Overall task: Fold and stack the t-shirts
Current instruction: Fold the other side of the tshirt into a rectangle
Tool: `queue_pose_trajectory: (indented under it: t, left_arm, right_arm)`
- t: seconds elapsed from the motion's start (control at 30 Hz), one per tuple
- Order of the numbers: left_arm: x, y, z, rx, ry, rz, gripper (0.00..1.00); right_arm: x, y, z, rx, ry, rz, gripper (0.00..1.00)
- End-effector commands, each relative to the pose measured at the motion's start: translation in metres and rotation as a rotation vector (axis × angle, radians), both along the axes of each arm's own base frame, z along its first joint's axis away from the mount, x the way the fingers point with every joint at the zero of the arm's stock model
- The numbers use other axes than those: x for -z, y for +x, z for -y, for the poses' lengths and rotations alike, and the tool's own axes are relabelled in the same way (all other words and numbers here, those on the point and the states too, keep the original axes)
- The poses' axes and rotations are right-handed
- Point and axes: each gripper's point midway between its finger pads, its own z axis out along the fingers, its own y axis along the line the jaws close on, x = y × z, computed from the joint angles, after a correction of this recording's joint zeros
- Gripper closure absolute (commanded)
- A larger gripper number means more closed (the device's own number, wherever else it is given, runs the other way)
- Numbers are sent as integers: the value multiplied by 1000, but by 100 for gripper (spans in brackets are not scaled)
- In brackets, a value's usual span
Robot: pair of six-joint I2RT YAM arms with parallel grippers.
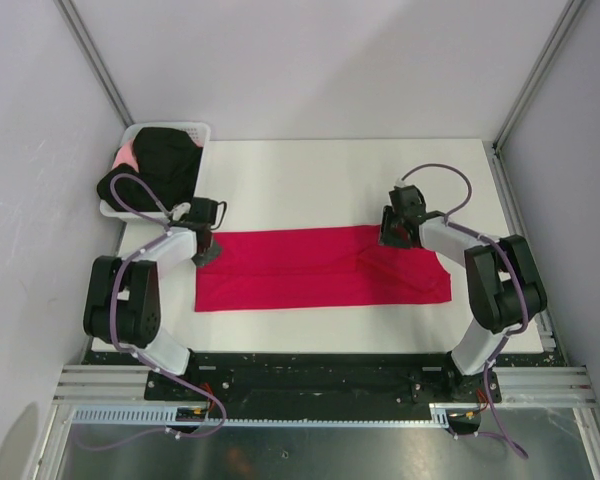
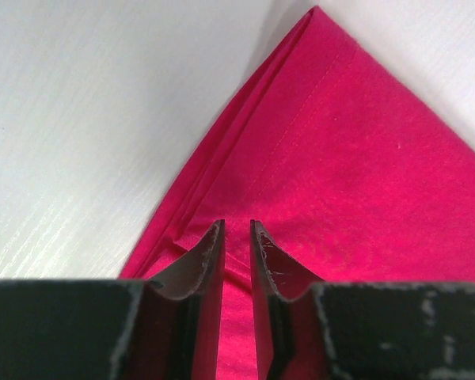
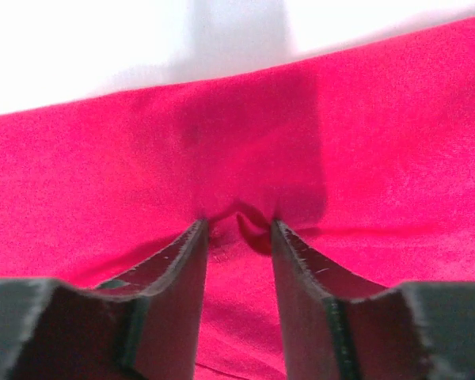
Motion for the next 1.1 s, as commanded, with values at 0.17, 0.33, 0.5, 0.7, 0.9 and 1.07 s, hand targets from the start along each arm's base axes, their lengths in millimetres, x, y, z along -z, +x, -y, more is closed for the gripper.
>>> queue_pose_trajectory:
  t: [0.17,0.33,0.5,0.7,0.9,1.07]
  left_arm:
    - [-30,12,-1,-1,-11,105,77]
    - [-39,13,0,7,-17,129,77]
    - [-45,14,3,20,-32,146,77]
    - [-51,14,8,49,-51,162,77]
    - [-54,16,15,86,-78,162,77]
    - [-56,18,19,111,-86,164,76]
  right_arm:
    - [-24,1,-6,20,-38,32,90]
    - [-29,-23,-16,23,-50,-11,96]
    - [-29,-51,-37,12,-22,-49,96]
    - [-19,-85,-48,24,32,-93,90]
    - [-18,-109,-70,-42,97,-92,75]
    - [-39,-112,-71,-75,104,-30,61]
